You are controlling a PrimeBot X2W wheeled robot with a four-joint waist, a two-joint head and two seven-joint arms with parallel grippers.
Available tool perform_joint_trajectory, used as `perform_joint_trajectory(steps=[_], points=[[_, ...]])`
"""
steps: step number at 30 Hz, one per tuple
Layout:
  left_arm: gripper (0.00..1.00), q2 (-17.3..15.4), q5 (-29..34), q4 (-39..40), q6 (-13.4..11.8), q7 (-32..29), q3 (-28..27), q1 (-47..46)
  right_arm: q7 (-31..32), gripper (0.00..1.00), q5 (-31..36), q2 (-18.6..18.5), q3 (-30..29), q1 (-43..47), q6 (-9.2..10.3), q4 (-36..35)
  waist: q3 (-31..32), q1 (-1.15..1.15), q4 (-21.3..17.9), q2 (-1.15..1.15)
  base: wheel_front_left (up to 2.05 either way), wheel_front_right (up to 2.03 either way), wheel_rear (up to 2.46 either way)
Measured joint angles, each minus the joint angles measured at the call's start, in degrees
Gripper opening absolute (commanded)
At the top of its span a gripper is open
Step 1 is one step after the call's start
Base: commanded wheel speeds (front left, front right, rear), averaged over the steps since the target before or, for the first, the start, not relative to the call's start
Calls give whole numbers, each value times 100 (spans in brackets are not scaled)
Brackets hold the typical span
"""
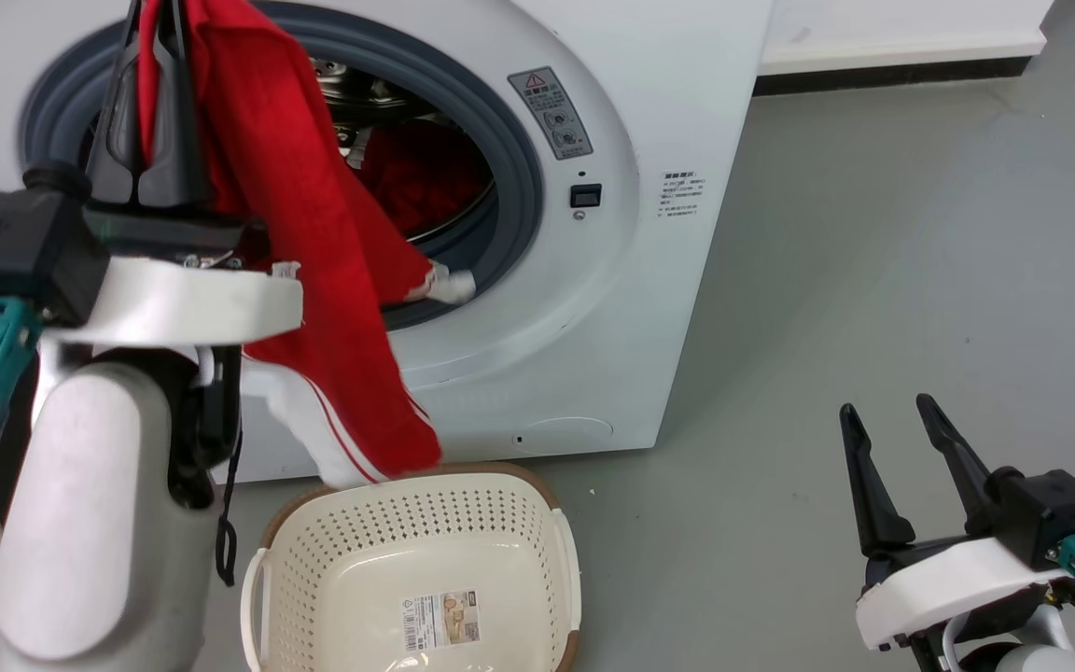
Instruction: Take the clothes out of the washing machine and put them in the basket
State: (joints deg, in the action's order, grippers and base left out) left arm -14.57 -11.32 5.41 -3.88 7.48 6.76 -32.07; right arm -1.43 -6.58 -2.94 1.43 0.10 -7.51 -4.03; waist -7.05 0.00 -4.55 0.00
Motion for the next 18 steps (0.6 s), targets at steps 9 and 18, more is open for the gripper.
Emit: perform_joint_trajectory(steps=[9,18], points=[[0,16,46,1215,-197,-337,105,804,107,100,62,0,-15,61,0,-96,93,0,165,0,0,0,0],[0,337,-313,455,-376,-263,226,2009,124,100,91,0,56,34,0,-199,-127,0,194,0,0,0,0]])
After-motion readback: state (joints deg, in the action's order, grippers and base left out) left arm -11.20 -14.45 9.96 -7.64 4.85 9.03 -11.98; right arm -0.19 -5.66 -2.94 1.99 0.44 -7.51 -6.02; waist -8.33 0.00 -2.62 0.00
